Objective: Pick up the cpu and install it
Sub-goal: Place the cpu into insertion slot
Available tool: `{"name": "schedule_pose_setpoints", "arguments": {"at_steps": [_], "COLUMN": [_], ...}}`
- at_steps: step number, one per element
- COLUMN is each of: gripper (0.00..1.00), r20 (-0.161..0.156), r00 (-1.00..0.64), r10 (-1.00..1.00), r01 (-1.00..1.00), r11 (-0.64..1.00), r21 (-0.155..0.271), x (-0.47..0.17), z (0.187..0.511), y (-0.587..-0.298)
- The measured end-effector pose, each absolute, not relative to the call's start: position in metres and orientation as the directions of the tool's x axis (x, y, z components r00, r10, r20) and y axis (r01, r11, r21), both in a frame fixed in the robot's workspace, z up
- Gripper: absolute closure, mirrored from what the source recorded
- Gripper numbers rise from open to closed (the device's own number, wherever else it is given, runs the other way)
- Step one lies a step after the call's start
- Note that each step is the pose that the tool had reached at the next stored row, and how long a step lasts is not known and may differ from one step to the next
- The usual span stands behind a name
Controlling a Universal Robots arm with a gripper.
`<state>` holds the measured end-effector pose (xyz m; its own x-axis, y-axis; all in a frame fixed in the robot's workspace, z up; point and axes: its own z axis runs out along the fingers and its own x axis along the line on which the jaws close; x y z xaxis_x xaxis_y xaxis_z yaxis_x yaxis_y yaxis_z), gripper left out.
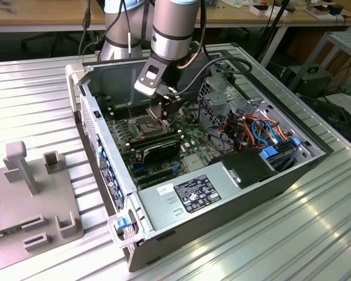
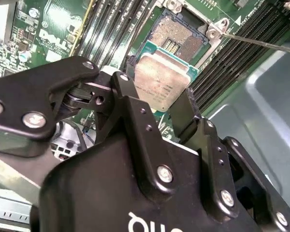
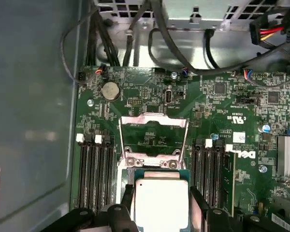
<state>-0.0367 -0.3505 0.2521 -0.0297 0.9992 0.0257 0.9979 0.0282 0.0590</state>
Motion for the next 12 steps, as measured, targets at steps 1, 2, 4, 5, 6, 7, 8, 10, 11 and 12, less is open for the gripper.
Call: {"name": "schedule_pose_setpoints", "arguments": {"at_steps": [1, 2, 4, 5, 6, 7, 8, 10, 11, 12], "gripper": [0.46, 0.46, 0.46, 0.46, 0.46, 0.46, 0.46, 0.46, 0.46, 0.46], "r20": [0.026, 0.026, 0.026, 0.026, 0.026, 0.026, 0.026, 0.026, 0.026, 0.026], "r00": [-0.038, -0.045, -0.045, -0.045, -0.045, -0.045, -0.045, -0.045, -0.045, -0.045], "r10": [0.999, 0.999, 0.999, 0.999, 0.999, 0.999, 0.999, 0.999, 0.999, 0.999], "r01": [0.998, 0.997, 0.997, 0.997, 0.997, 0.997, 0.997, 0.997, 0.997, 0.997], "r11": [0.036, 0.044, 0.044, 0.044, 0.044, 0.044, 0.044, 0.044, 0.044, 0.044], "r21": [0.059, 0.059, 0.059, 0.059, 0.059, 0.059, 0.059, 0.059, 0.059, 0.059], "x": [-0.04, -0.049, -0.052, -0.052, -0.052, -0.052, -0.052, -0.052, -0.052, -0.052], "z": [0.247, 0.242, 0.235, 0.234, 0.233, 0.232, 0.231, 0.229, 0.228, 0.228], "y": [-0.35, -0.35, -0.35, -0.35, -0.35, -0.35, -0.35, -0.35, -0.35, -0.35]}}
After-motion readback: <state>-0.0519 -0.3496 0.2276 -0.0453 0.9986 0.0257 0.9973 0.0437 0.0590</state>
